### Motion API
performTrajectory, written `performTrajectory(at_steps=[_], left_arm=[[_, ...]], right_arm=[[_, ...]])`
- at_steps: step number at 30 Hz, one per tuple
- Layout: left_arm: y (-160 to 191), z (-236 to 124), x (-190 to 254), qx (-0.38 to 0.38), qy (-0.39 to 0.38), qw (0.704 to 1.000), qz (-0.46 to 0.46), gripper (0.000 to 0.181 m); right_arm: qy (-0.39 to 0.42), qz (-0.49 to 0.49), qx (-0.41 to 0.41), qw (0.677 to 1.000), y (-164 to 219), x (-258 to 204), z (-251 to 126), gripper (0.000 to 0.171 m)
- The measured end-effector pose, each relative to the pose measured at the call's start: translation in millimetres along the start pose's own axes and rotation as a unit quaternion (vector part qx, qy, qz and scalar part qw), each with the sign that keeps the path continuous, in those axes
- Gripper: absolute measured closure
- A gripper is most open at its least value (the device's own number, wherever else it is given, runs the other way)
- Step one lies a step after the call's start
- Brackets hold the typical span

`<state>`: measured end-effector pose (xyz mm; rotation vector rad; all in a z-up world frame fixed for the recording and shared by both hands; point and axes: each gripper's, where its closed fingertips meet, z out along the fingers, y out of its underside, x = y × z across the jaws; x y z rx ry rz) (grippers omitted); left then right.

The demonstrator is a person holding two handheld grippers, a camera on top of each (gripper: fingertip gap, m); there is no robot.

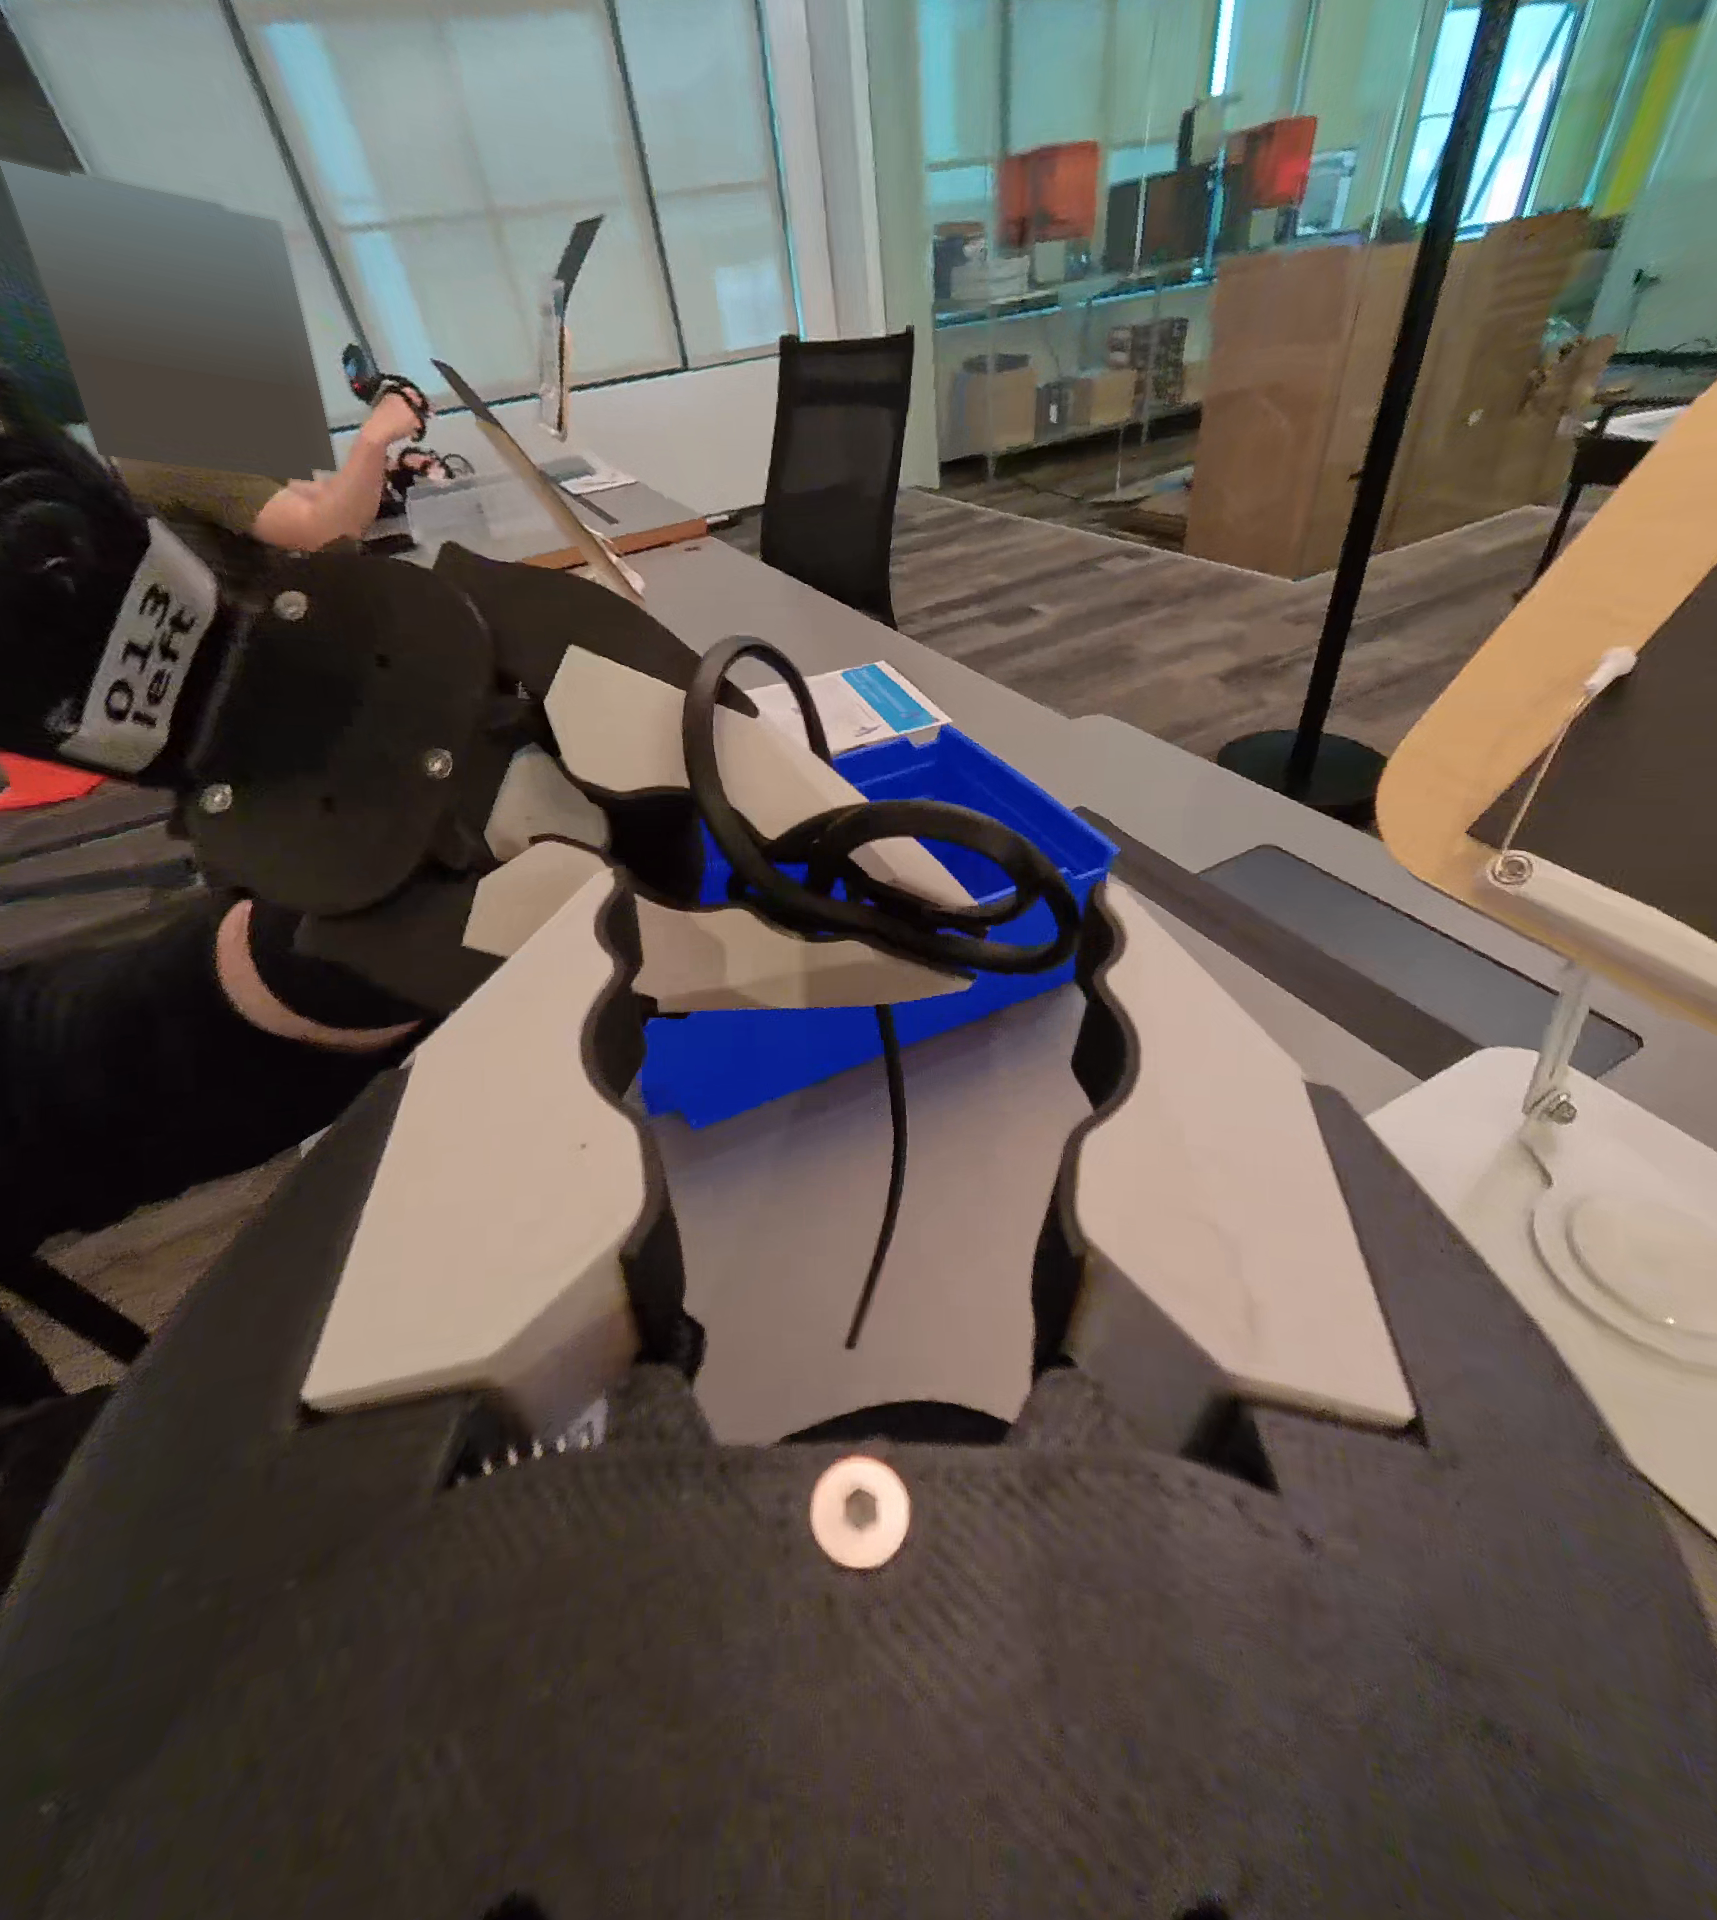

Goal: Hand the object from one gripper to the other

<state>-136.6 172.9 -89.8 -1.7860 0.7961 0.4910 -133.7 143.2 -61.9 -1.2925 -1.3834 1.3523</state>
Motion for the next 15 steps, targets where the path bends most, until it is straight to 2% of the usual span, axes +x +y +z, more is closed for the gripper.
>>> performTrajectory(at_steps=[1, 5, 9, 13, 15], left_arm=[[0.0, 0.5, 1.9, -0.004, -0.001, 1.0, 0.01, 0.176], [-3.8, 1.0, 1.4, -0.016, -0.039, 0.998, 0.043, 0.176], [-6.4, 3.2, 3.4, -0.015, -0.058, 0.996, 0.059, 0.176], [-3.9, 7.0, 3.5, -0.02, -0.065, 0.996, 0.057, 0.176], [-3.4, 7.8, 2.8, -0.019, -0.064, 0.996, 0.052, 0.175]], right_arm=[[0.001, -0.003, 0.002, 1.0, 0.5, -0.8, 2.4, 0.085], [0.014, 0.013, 0.016, 1.0, -0.7, 3.7, 5.1, 0.09], [0.008, 0.029, 0.053, 0.998, -9.1, 7.8, -0.9, 0.117], [0.019, 0.005, 0.046, 0.999, -7.4, 8.2, -1.4, 0.128], [0.021, -0.002, 0.049, 0.999, -9.1, 7.9, -3.2, 0.143]])
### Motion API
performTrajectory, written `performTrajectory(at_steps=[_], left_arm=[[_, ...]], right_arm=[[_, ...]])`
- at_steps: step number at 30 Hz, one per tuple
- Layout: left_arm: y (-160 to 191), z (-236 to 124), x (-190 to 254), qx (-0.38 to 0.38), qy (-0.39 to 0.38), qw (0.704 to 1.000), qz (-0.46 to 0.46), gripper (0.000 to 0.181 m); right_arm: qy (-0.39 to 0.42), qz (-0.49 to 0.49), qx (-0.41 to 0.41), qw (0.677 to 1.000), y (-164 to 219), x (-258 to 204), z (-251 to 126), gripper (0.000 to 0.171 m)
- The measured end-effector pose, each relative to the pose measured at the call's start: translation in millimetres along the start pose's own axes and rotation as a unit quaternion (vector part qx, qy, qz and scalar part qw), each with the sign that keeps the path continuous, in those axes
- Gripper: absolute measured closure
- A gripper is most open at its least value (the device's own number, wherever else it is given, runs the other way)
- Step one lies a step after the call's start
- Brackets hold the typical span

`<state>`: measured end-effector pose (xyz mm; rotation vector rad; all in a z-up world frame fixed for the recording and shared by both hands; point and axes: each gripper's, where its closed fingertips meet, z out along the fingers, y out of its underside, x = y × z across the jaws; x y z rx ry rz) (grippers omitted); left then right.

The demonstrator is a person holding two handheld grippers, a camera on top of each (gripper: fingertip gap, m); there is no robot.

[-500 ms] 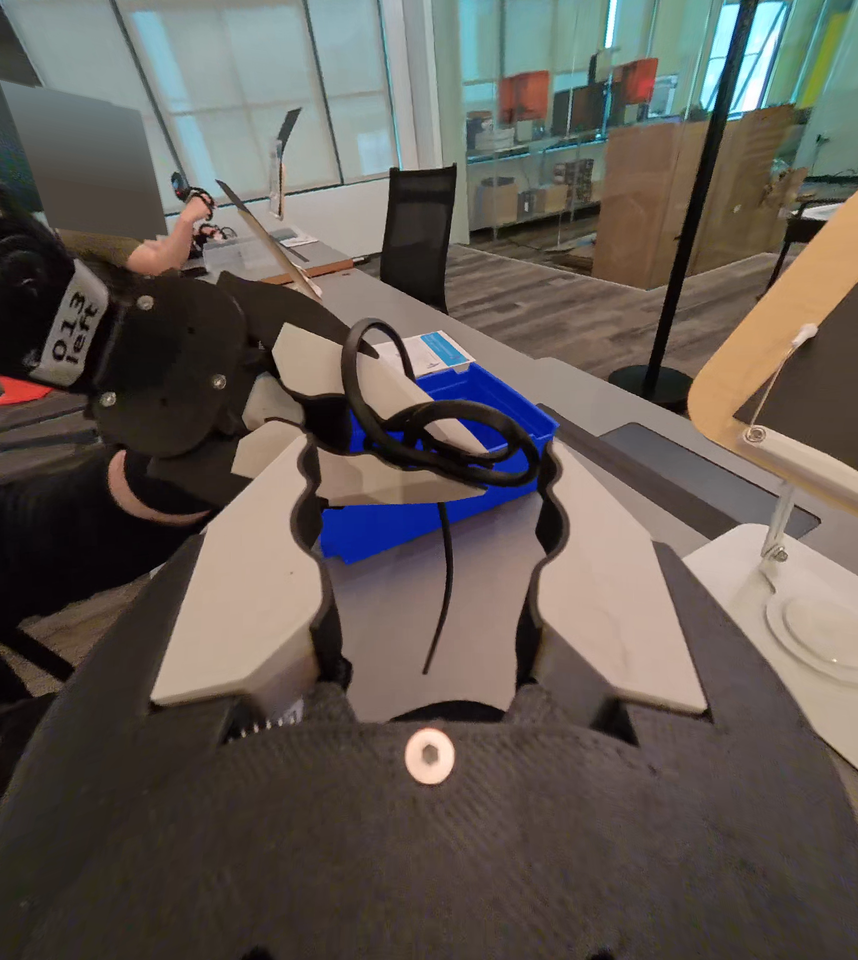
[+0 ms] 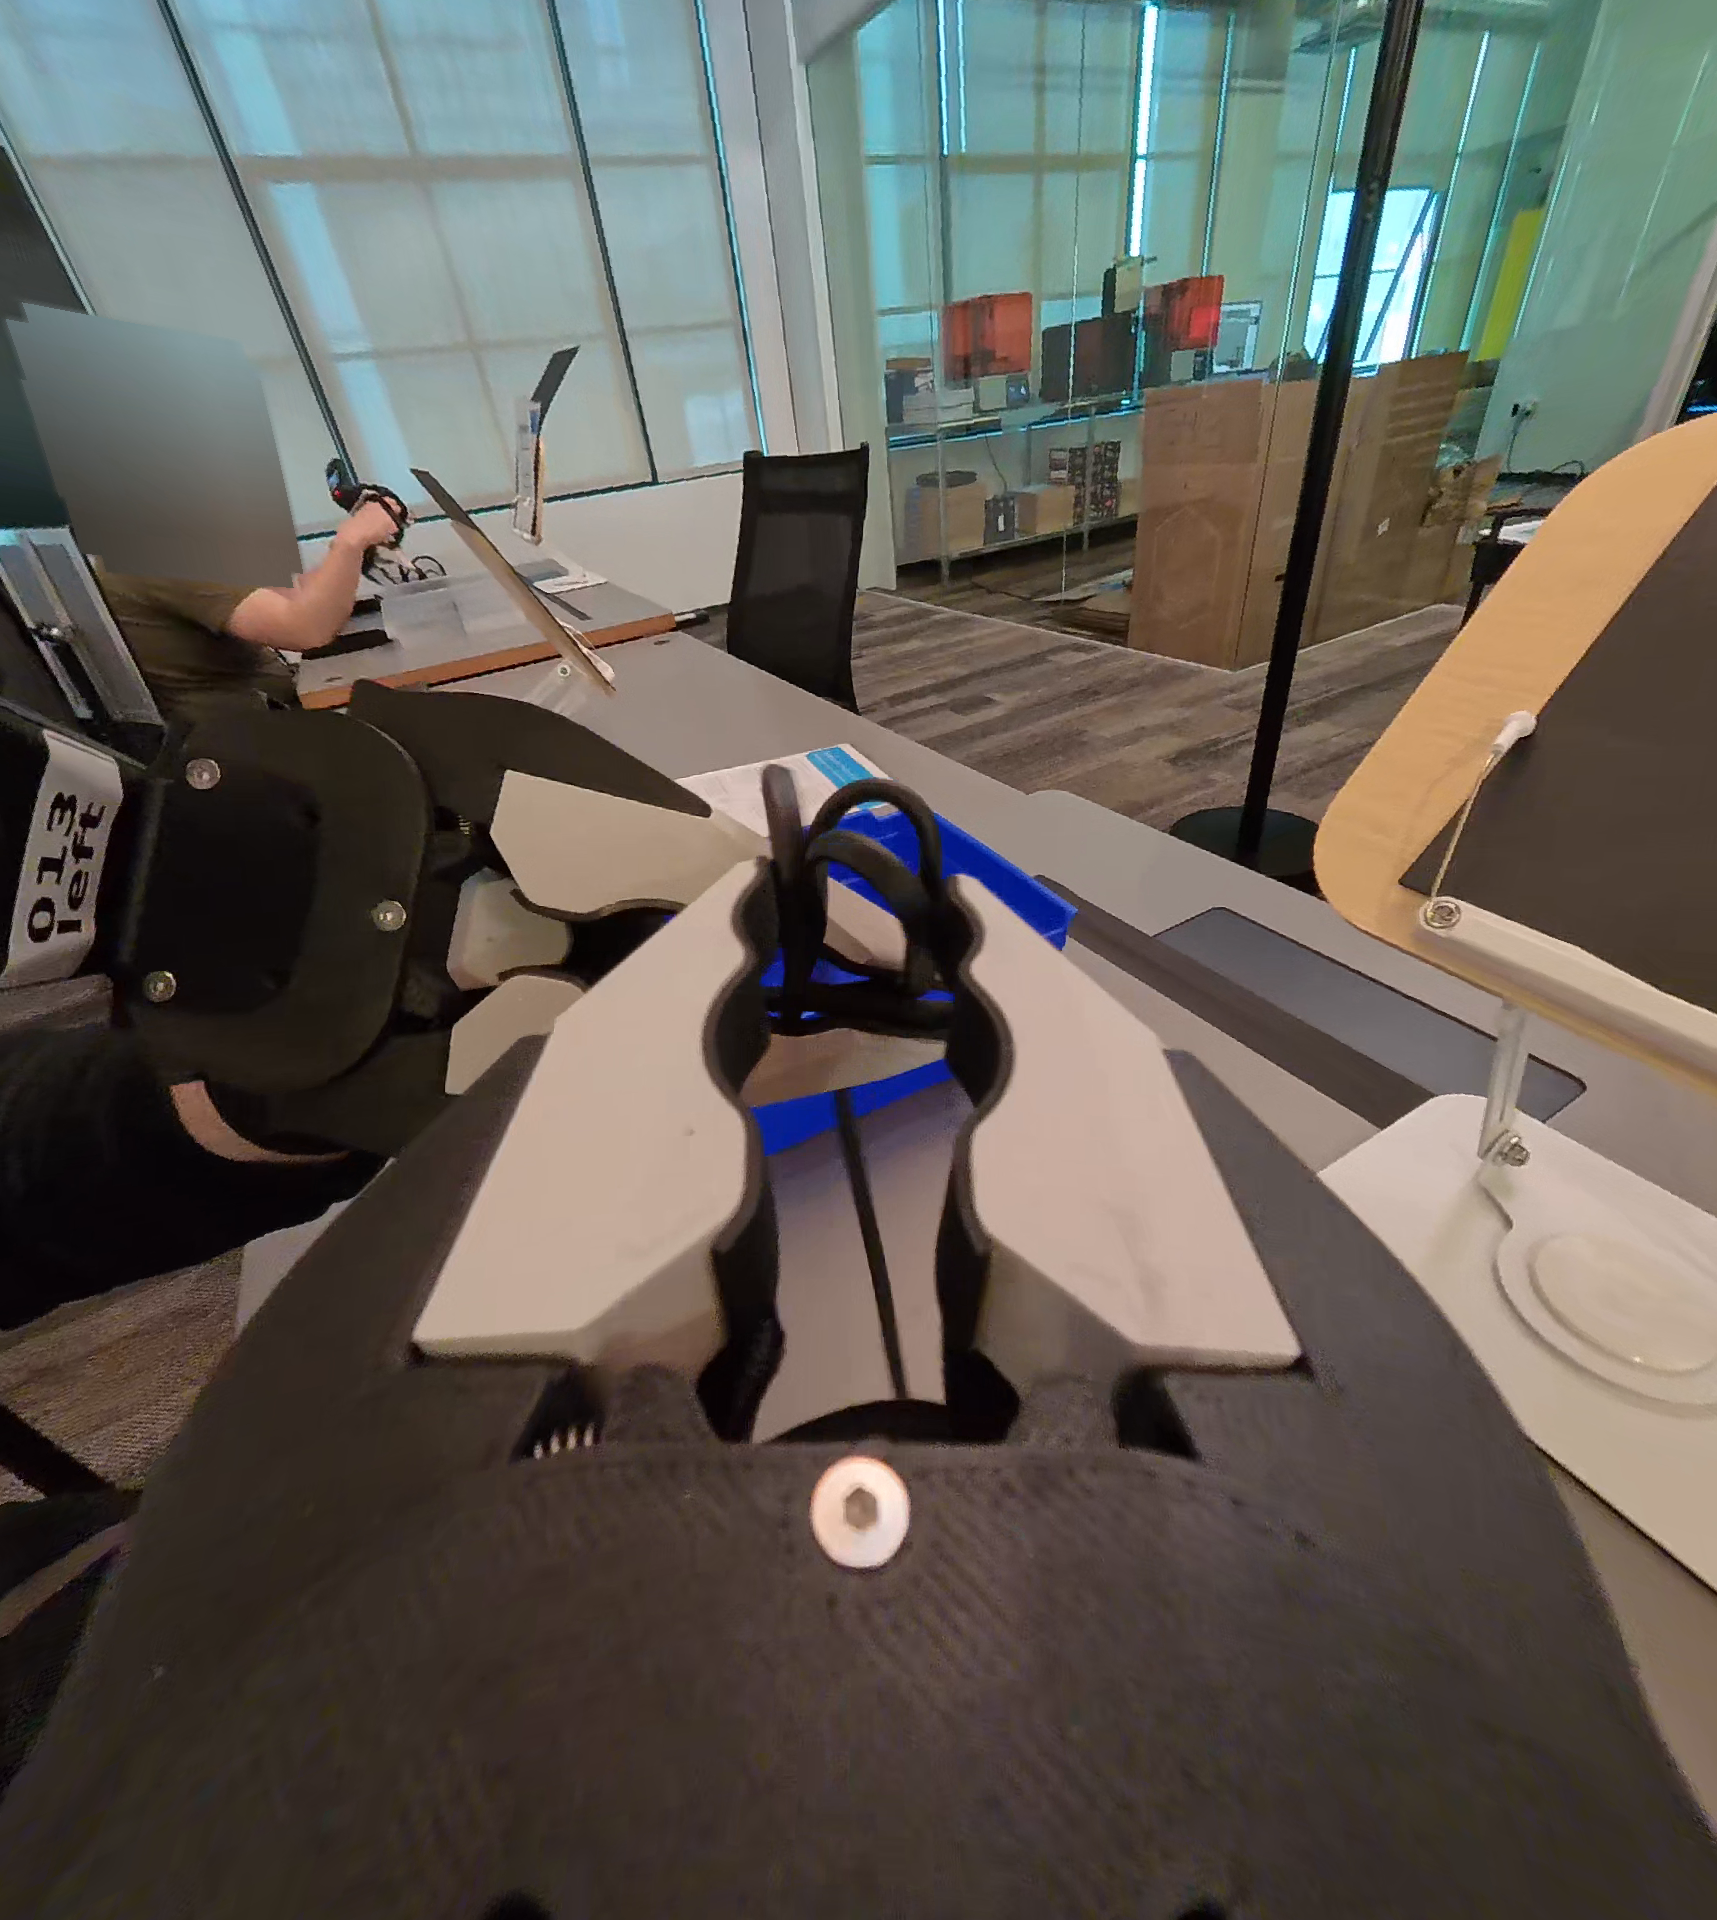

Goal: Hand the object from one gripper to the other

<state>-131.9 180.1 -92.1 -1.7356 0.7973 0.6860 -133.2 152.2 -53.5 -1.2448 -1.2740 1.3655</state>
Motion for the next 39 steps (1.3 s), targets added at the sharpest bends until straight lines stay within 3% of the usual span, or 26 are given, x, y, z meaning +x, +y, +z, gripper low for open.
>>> performTrajectory(at_steps=[3, 12, 16, 24, 31, 39], left_arm=[[-2.3, -0.7, -2.2, 0.005, -0.008, 1.0, 0.002, 0.175], [-7.0, -4.2, -8.7, 0.024, -0.014, 1.0, -0.002, 0.173], [-12.8, -8.6, -16.7, 0.047, -0.026, 0.998, -0.012, 0.152], [-31.1, -24.3, -42.0, 0.112, -0.126, 0.986, -0.004, 0.1], [-25.1, -15.3, -45.4, 0.095, -0.111, 0.989, -0.036, 0.057], [-25.5, -12.0, -36.3, 0.093, -0.091, 0.99, -0.049, 0.065]], right_arm=[[-0.004, -0.006, 0.012, 1.0, -3.1, -0.8, -3.0, 0.165], [0.001, -0.009, 0.035, 0.999, -11.0, 0.7, -7.2, 0.166], [0.002, -0.001, 0.045, 0.999, -15.1, 4.9, -11.7, 0.166], [0.012, 0.008, 0.061, 0.998, -21.8, 11.9, -18.6, 0.166], [0.012, -0.018, 0.051, 0.998, -19.6, 4.5, -14.2, 0.167], [0.024, -0.02, 0.055, 0.998, -20.4, 6.5, -14.1, 0.167]])
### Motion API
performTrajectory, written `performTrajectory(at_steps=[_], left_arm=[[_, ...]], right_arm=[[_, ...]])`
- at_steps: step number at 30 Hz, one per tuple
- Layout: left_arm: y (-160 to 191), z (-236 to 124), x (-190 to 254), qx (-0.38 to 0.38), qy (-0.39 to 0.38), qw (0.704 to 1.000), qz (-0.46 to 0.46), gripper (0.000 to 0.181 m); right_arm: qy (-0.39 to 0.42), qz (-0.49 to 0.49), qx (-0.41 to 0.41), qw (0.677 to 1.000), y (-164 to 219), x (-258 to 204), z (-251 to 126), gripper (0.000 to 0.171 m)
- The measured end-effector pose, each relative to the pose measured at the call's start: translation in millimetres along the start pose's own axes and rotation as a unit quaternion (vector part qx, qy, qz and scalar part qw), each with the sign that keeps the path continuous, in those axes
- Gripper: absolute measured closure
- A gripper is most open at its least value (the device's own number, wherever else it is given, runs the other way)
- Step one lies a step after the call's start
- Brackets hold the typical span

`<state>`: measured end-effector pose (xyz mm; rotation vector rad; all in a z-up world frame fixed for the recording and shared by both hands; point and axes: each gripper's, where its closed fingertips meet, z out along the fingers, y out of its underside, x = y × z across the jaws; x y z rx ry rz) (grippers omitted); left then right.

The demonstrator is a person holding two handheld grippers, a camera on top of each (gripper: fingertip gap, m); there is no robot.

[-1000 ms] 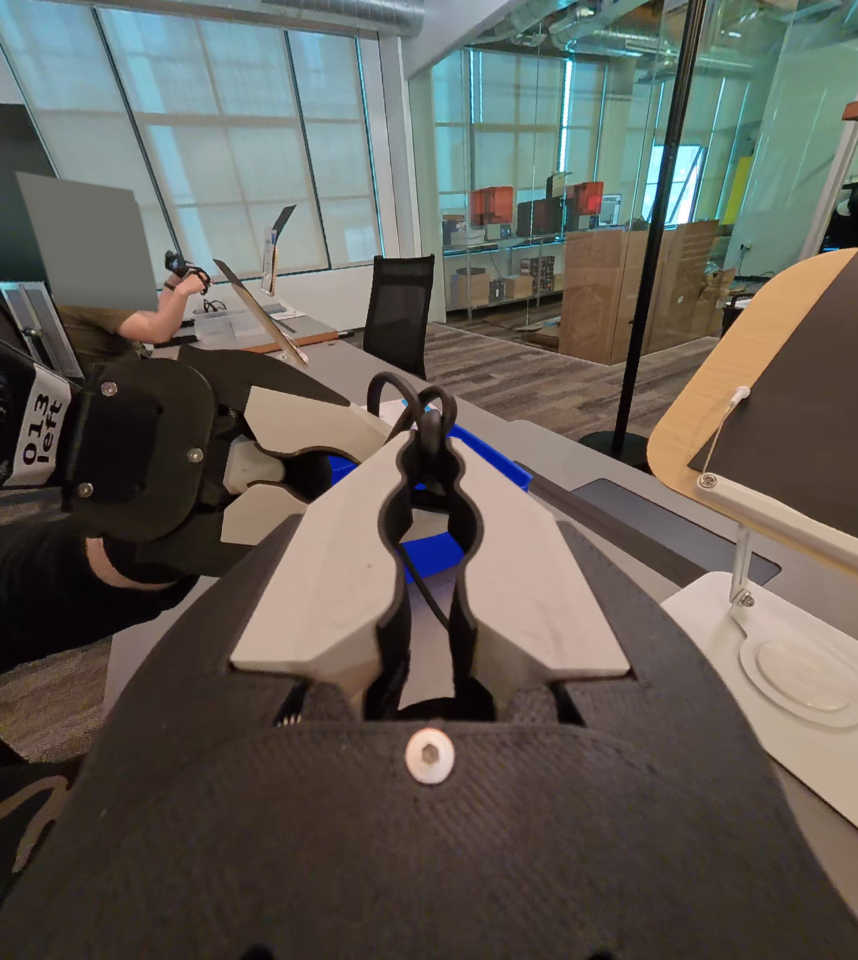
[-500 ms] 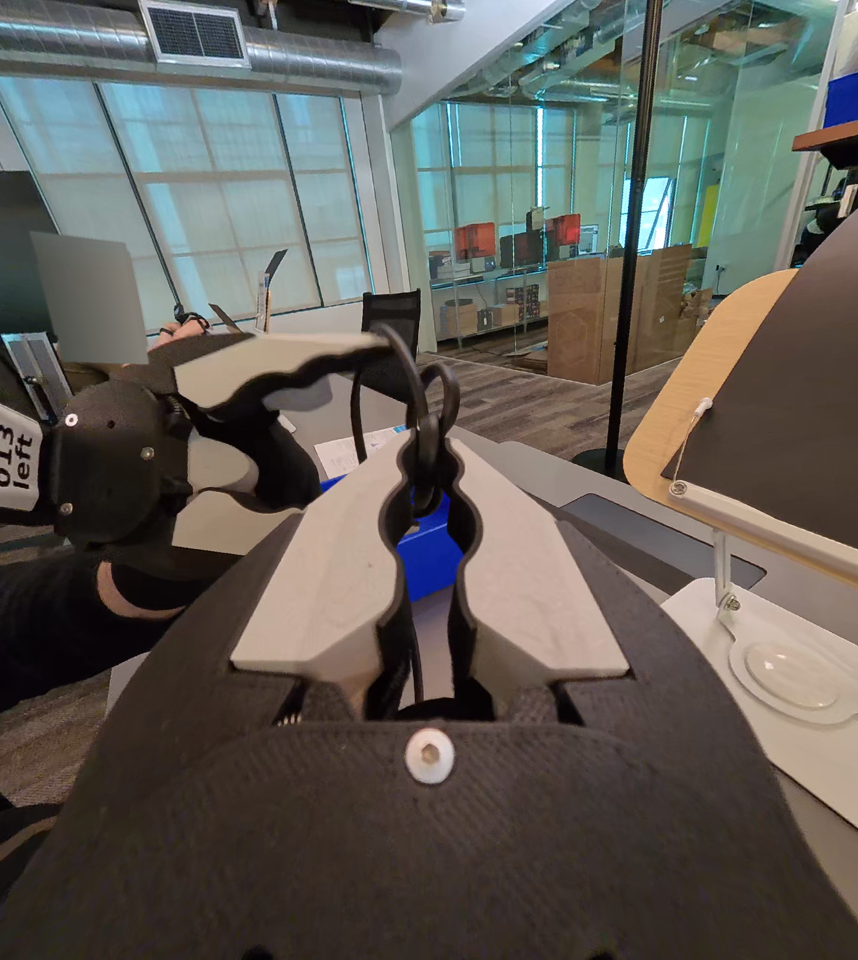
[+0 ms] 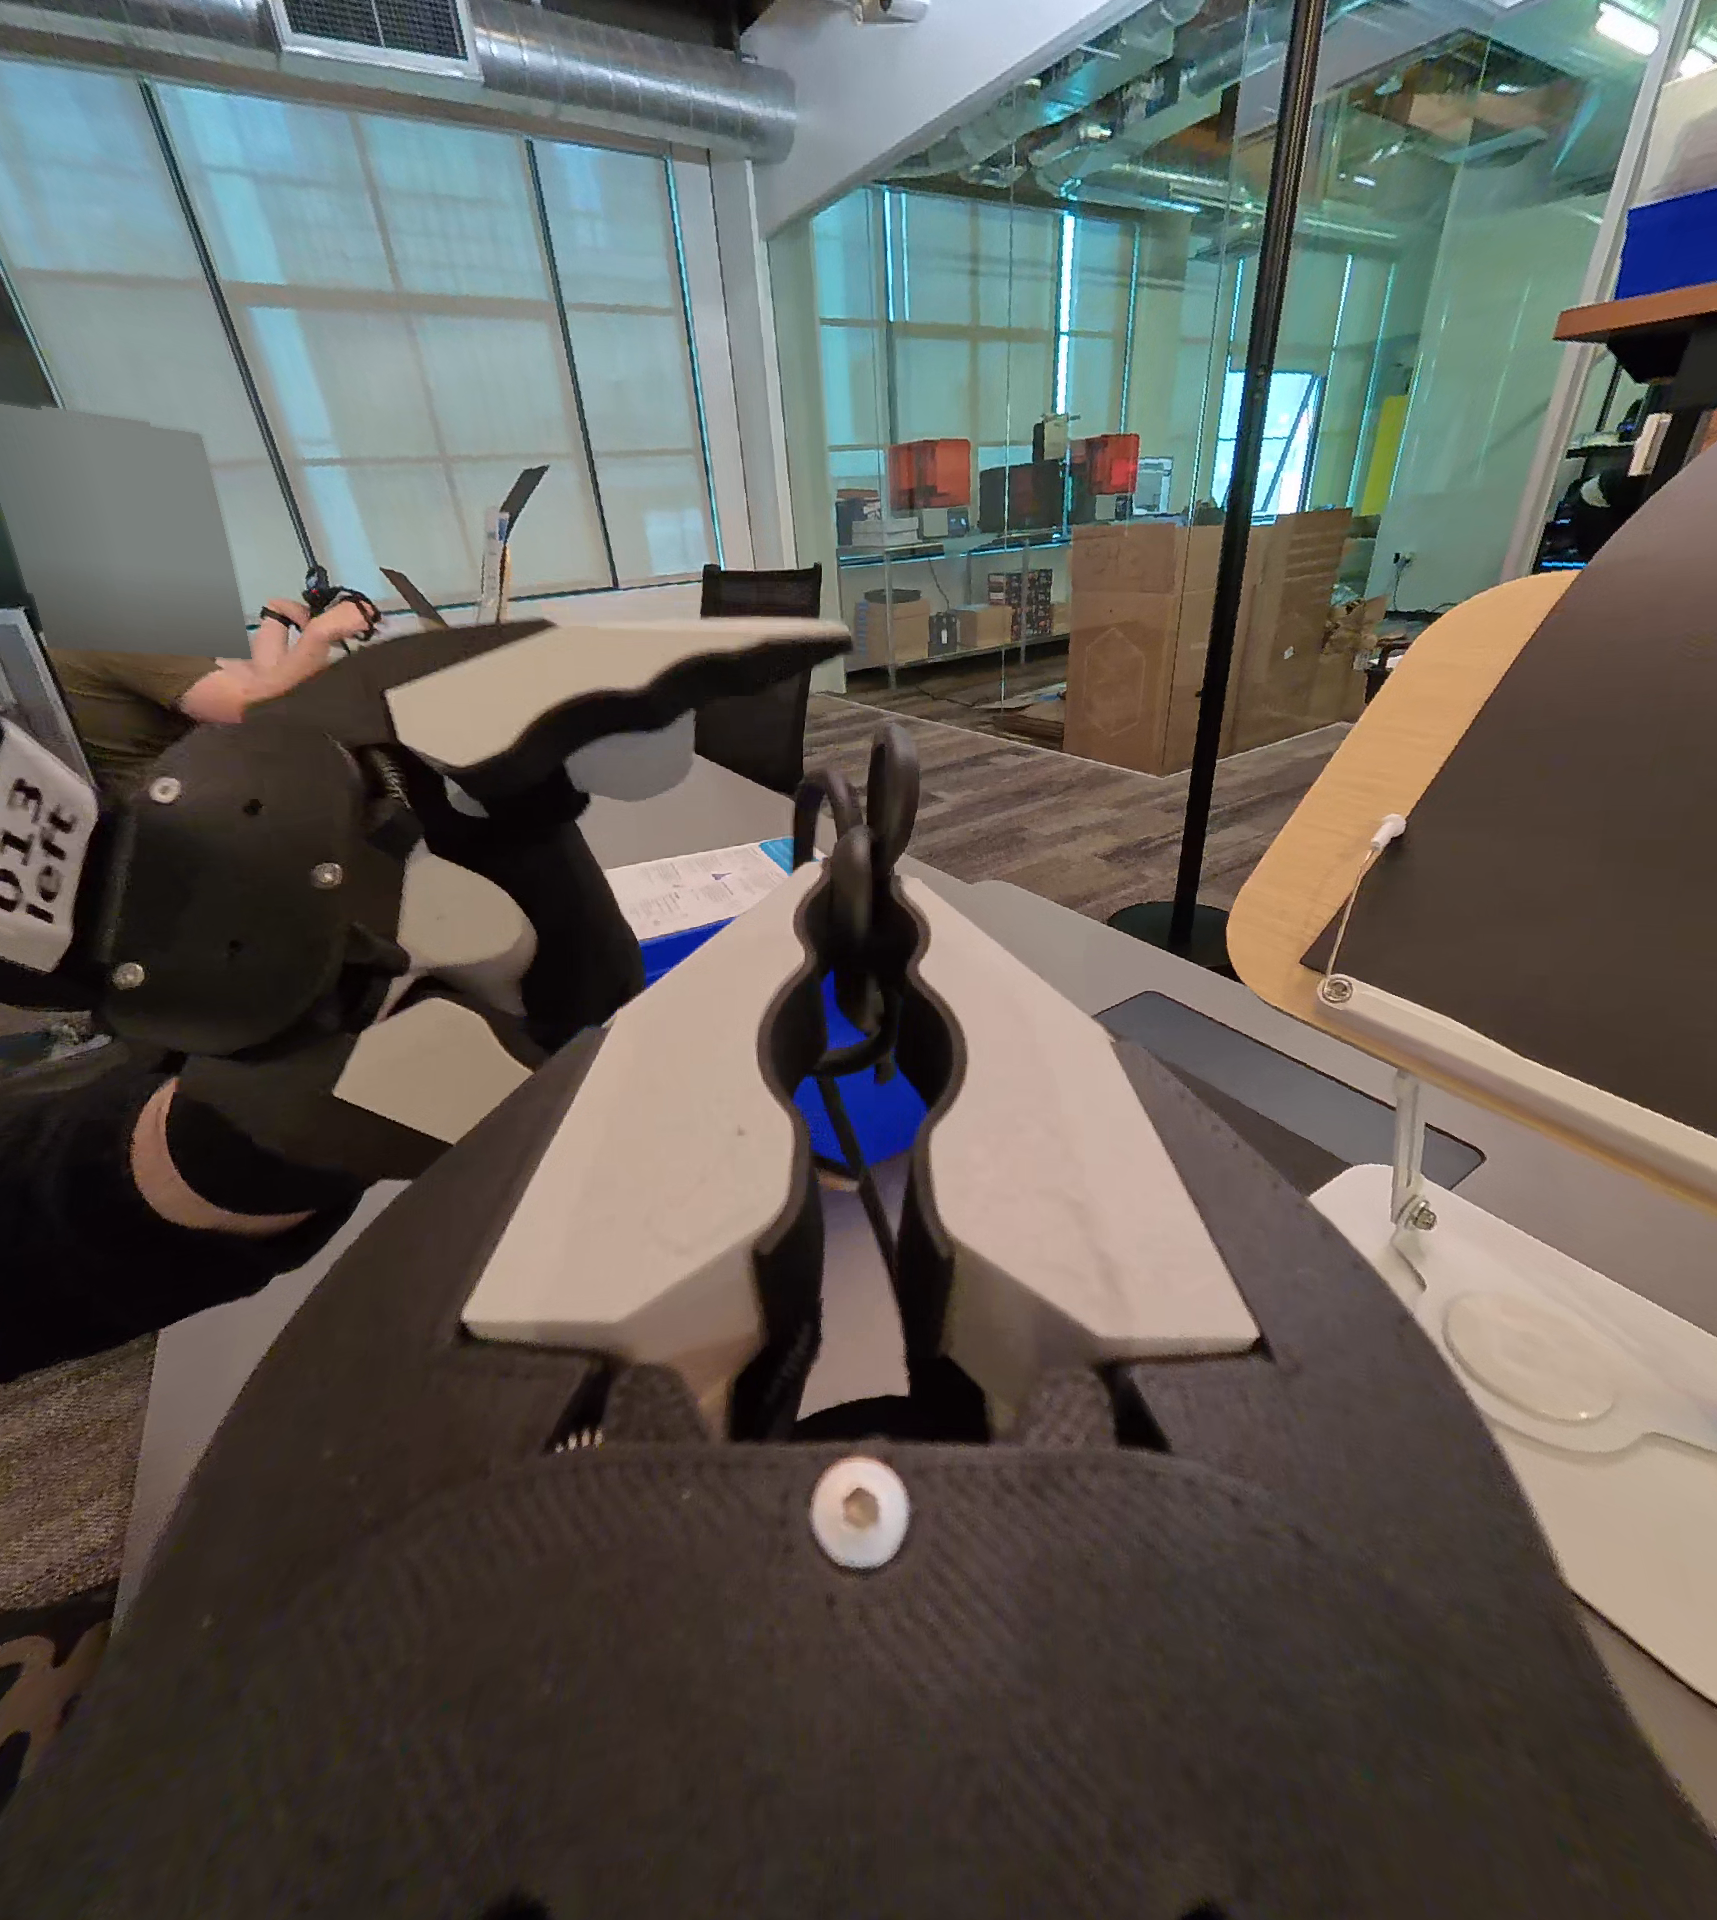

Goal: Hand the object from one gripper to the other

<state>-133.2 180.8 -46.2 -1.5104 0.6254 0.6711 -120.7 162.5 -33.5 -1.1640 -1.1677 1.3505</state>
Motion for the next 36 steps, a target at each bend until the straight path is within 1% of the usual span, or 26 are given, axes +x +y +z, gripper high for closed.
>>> performTrajectory(at_steps=[4, 5, 8, 11, 14, 18, 19, 22, 24, 26, 28, 29, 30, 32, 34, 35, 36], left_arm=[[6.6, 5.2, 6.7, -0.017, 0.004, 1.0, -0.016, 0.068], [7.5, 5.9, 7.5, -0.02, 0.003, 1.0, -0.019, 0.072], [7.1, 5.0, 6.8, -0.012, 0.005, 0.999, -0.032, 0.091], [9.7, 3.0, 2.5, -0.014, 0.005, 0.999, -0.028, 0.113], [10.2, 1.2, 3.1, -0.016, 0.011, 0.999, -0.025, 0.13], [11.2, -0.5, 7.3, -0.017, 0.028, 0.999, -0.023, 0.16], [11.5, -0.9, 8.0, -0.018, 0.029, 0.999, -0.021, 0.164], [11.0, -2.0, 7.5, -0.014, 0.039, 0.999, -0.031, 0.166], [11.3, -3.0, 6.1, -0.012, 0.051, 0.998, -0.043, 0.166], [7.5, -4.8, 14.0, 0.006, 0.102, 0.993, -0.065, 0.167], [8.4, -6.3, 14.3, 0.013, 0.137, 0.984, -0.11, 0.167], [7.2, -7.6, 14.2, 0.023, 0.16, 0.977, -0.141, 0.167], [4.2, -10.6, 18.0, 0.035, 0.201, 0.964, -0.171, 0.167], [-11.4, -27.2, 31.5, 0.088, 0.309, 0.922, -0.216, 0.167], [-14.0, -37.1, 36.6, 0.099, 0.374, 0.886, -0.254, 0.167], [-18.4, -50.3, 46.8, 0.11, 0.437, 0.853, -0.264, 0.167], [-24.4, -64.7, 52.9, 0.137, 0.482, 0.824, -0.264, 0.167]], right_arm=[[-0.004, -0.004, -0.001, 1.0, 0.2, -7.4, 3.9, 0.167], [-0.009, -0.006, -0.003, 1.0, 1.5, -10.7, 5.5, 0.167], [-0.017, -0.009, -0.005, 1.0, 3.8, -17.2, 8.9, 0.167], [-0.019, -0.009, -0.002, 1.0, 3.6, -18.9, 9.7, 0.167], [-0.021, -0.016, -0.002, 1.0, 1.4, -19.5, 8.0, 0.166], [-0.026, -0.015, -0.003, 1.0, -0.3, -19.4, 6.5, 0.166], [-0.029, -0.014, -0.003, 0.999, -0.7, -20.4, 6.4, 0.166], [-0.031, -0.017, -0.003, 0.999, -1.8, -20.3, 5.3, 0.163], [-0.034, -0.019, -0.004, 0.999, -3.5, -19.2, 3.9, 0.152], [-0.038, -0.022, 0.003, 0.999, -8.3, -17.8, 0.5, 0.141], [-0.059, -0.025, 0.021, 0.998, -15.9, -20.6, -4.7, 0.13], [-0.075, -0.018, 0.022, 0.997, -17.4, -22.3, -6.8, 0.119], [-0.1, -0.011, 0.02, 0.995, -17.6, -26.6, -8.9, 0.106], [-0.131, -0.01, 0.03, 0.991, -19.0, -30.6, -14.4, 0.09], [-0.179, -0.014, 0.038, 0.983, -17.4, -41.4, -20.8, 0.09], [-0.205, -0.014, 0.038, 0.978, -15.7, -48.5, -23.5, 0.088], [-0.223, -0.019, 0.043, 0.974, -14.6, -54.7, -25.6, 0.087]])
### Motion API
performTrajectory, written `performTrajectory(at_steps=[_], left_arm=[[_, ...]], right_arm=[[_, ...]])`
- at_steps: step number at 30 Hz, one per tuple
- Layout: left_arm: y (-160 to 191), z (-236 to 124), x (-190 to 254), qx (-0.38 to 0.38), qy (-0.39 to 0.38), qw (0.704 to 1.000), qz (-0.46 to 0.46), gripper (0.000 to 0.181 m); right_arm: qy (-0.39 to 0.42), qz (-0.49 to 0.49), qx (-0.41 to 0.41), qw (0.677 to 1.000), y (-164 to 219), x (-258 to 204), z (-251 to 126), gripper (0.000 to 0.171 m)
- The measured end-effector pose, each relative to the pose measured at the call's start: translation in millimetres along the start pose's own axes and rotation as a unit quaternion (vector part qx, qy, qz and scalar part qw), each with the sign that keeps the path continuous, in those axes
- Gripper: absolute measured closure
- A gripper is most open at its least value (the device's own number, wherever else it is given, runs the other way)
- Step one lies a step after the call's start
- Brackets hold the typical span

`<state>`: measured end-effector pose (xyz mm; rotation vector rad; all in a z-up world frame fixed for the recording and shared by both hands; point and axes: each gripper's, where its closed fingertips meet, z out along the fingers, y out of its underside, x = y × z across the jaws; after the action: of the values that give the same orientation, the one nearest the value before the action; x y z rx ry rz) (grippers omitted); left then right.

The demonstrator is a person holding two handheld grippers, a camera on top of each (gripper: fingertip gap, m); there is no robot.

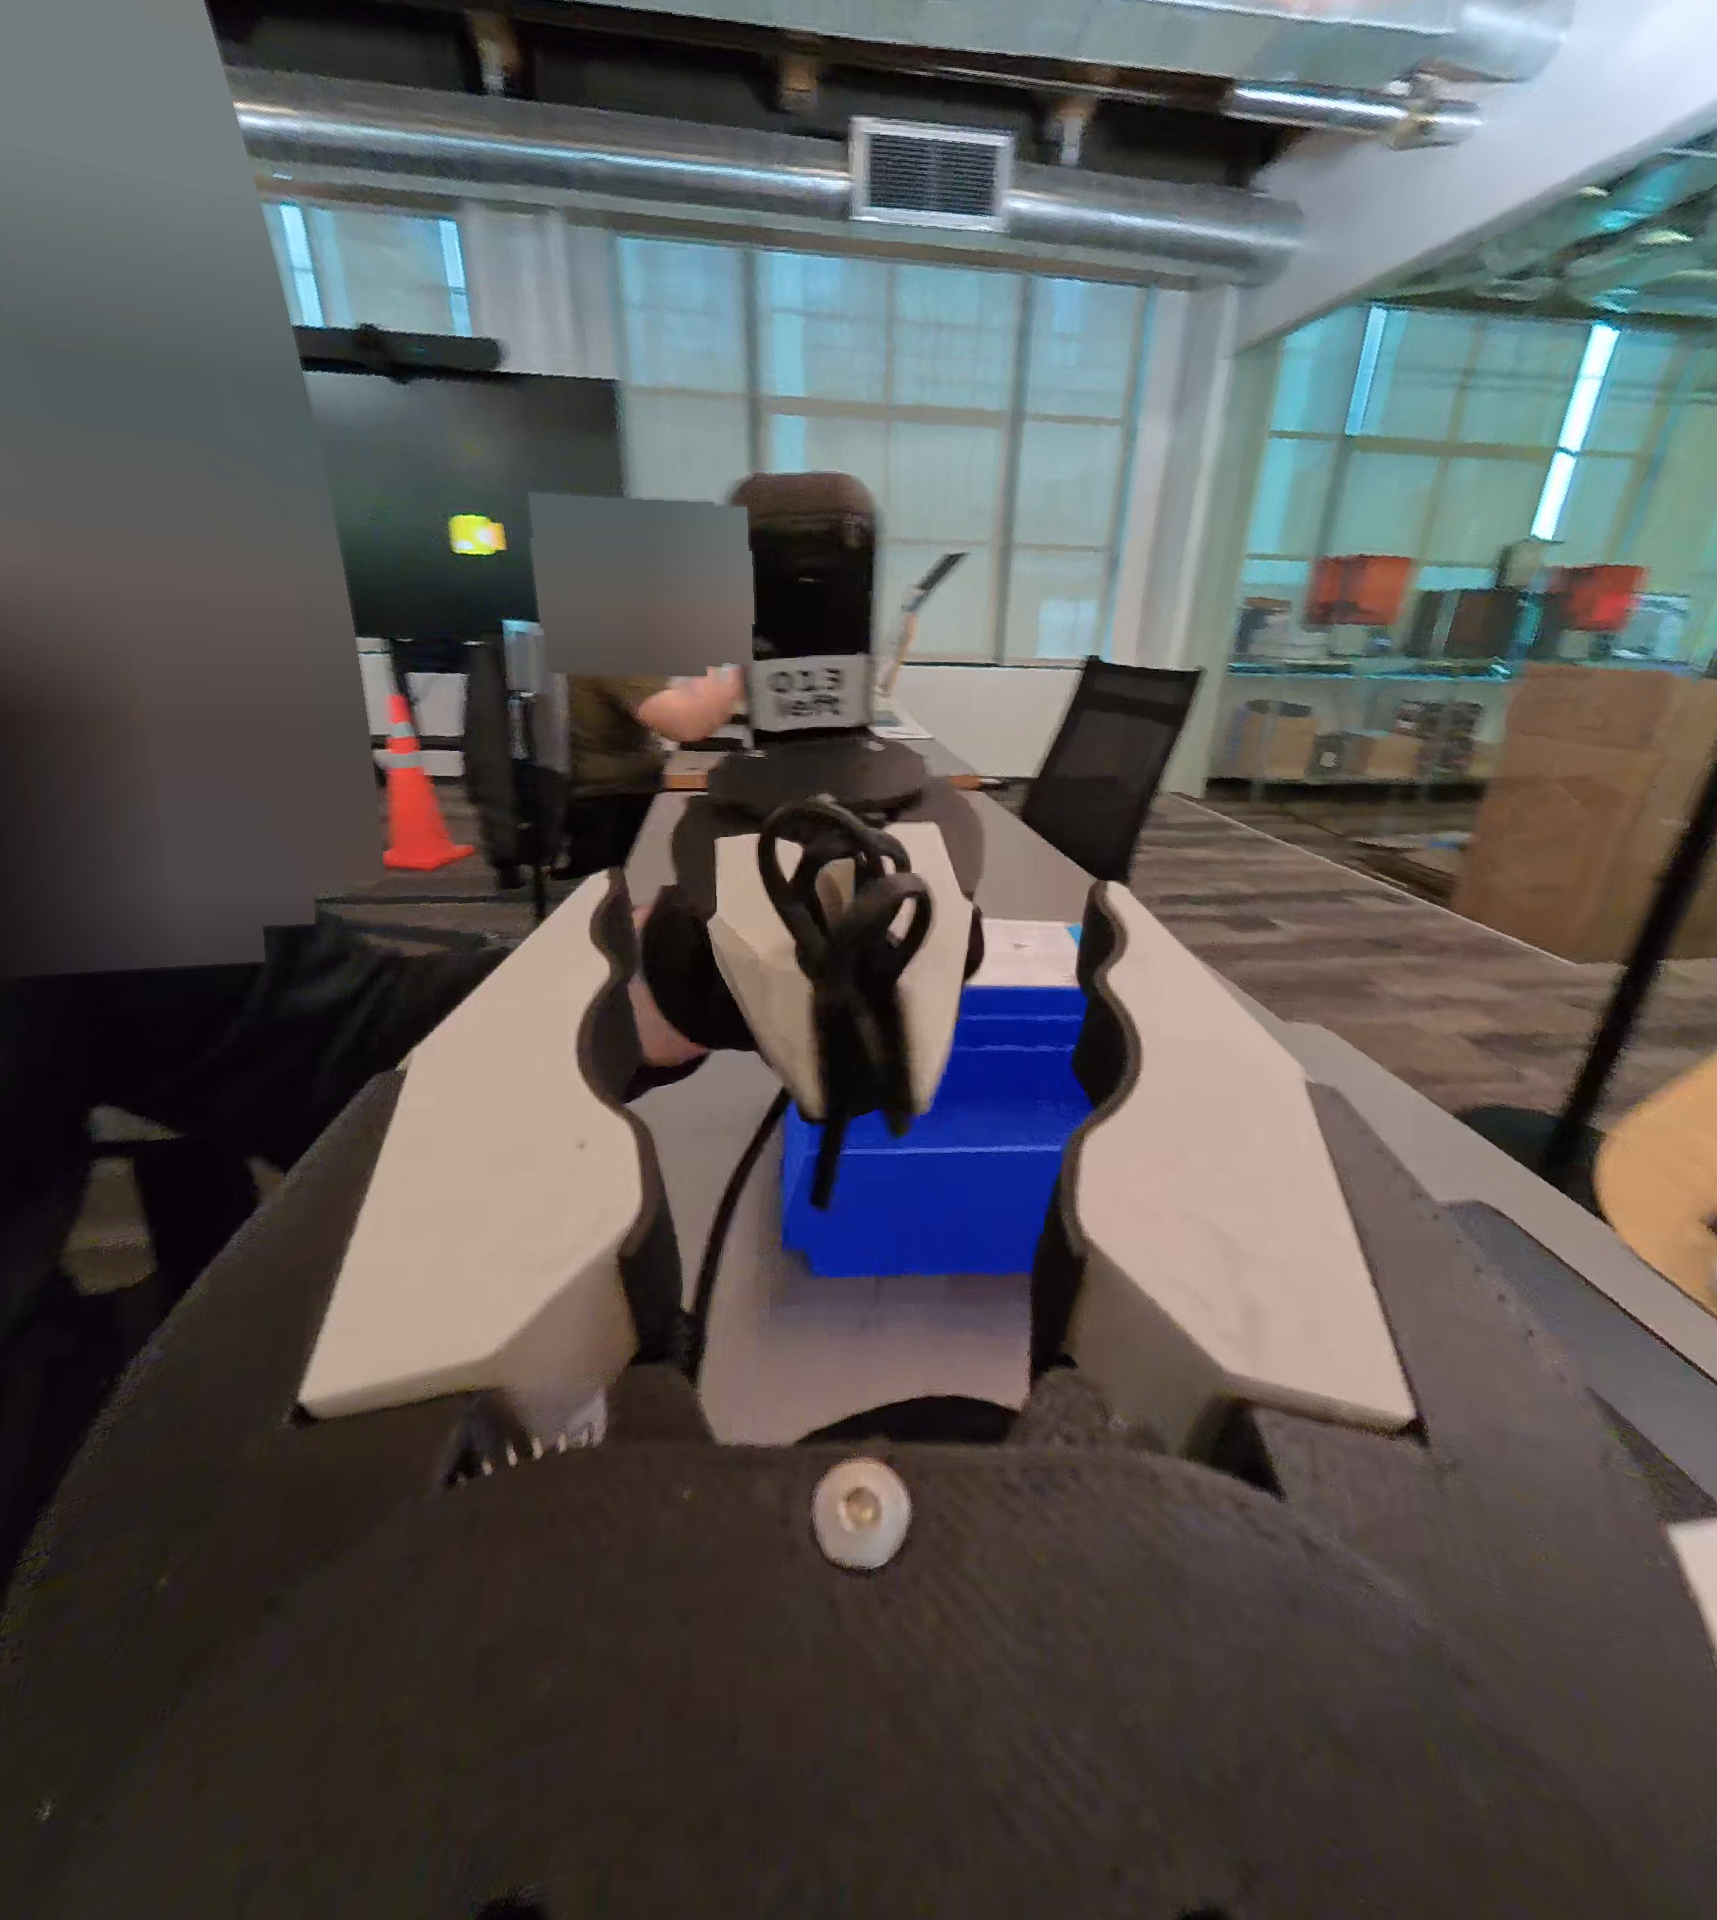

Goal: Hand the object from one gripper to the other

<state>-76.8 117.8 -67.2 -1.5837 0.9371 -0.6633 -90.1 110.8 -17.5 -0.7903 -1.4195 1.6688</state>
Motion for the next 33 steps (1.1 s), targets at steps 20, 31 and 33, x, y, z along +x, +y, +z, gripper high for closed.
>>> performTrajectory(at_steps=[20, 31, 33], left_arm=[[19.7, -12.4, 131.9, -0.012, 0.381, 0.925, -0.001, 0.166], [-1.1, -6.8, 94.5, 0.047, 0.294, 0.954, -0.032, 0.149], [-5.4, -2.2, 69.6, 0.054, 0.223, 0.973, -0.035, 0.136]], right_arm=[[-0.324, -0.032, -0.04, 0.945, 35.9, -126.7, 11.6, 0.154], [-0.21, -0.061, -0.022, 0.976, 16.9, -89.0, 19.2, 0.165], [-0.15, -0.061, -0.012, 0.987, 7.4, -67.7, 19.3, 0.166]])
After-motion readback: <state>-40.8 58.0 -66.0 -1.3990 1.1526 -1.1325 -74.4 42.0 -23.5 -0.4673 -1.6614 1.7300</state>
